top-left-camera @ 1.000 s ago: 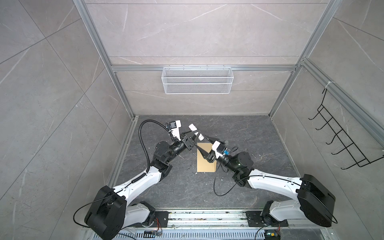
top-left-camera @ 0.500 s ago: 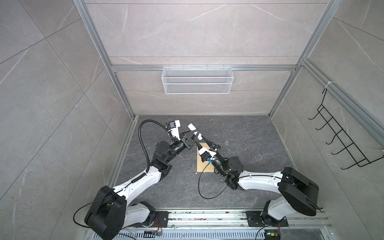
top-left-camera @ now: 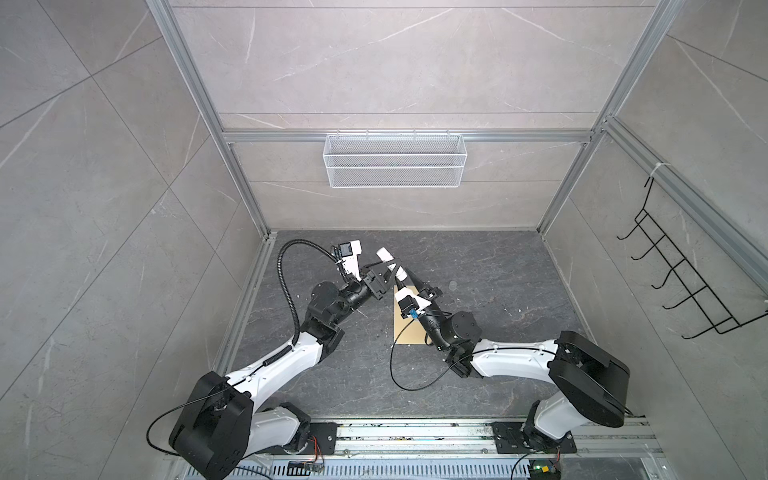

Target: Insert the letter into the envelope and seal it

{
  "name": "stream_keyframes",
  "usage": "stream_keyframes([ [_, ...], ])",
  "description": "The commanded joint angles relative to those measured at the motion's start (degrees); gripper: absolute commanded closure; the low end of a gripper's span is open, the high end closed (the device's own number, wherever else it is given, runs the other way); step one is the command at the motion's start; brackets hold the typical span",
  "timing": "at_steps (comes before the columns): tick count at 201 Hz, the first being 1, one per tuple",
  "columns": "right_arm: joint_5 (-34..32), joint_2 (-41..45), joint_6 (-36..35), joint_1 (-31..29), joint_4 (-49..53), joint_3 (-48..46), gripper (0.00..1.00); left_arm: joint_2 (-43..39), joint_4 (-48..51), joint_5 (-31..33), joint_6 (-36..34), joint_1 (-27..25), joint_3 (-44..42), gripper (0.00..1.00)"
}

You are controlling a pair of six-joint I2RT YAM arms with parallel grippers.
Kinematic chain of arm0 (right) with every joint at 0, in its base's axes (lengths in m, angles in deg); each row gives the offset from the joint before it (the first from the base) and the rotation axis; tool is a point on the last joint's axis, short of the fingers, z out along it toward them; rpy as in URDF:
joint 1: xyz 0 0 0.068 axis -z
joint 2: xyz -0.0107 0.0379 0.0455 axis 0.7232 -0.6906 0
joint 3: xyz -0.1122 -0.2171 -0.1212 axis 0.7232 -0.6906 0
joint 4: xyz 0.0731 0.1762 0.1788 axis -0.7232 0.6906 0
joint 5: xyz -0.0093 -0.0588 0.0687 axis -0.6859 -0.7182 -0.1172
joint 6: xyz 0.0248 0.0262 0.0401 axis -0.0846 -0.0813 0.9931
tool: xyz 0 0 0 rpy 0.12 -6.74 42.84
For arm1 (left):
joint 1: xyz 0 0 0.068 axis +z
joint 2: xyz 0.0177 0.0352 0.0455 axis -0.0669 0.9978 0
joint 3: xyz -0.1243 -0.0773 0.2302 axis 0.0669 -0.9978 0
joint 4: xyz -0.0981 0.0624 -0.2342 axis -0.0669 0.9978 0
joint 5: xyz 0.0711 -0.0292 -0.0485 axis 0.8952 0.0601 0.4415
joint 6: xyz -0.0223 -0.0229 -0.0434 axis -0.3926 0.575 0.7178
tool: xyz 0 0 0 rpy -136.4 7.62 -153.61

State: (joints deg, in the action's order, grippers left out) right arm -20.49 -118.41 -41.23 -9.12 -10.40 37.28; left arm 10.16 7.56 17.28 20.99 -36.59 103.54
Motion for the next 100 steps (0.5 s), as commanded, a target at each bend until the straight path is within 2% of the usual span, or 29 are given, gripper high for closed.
stream_keyframes([
  [1, -2.1, -0.1, 1.8, 0.2, 0.4, 2.2, 0.69, -1.2, -3.1, -0.5, 0.0, -0.1, 1.1, 1.0],
  [33, -1.2, 1.1, 2.5, 0.2, 2.3, 2.3, 0.8, -1.2, -3.1, -0.5, 0.1, -0.1, 1.1, 1.0],
  [67, 0.0, 3.6, 5.8, 0.2, 6.6, 2.2, 1.0, -1.3, -3.0, -0.4, 0.2, -0.1, 0.8, 1.0],
  [100, 4.4, 7.3, 14.8, 1.3, 12.8, 2.4, 1.0, -1.5, -3.0, -0.1, 0.0, -0.1, 0.5, 1.0],
])
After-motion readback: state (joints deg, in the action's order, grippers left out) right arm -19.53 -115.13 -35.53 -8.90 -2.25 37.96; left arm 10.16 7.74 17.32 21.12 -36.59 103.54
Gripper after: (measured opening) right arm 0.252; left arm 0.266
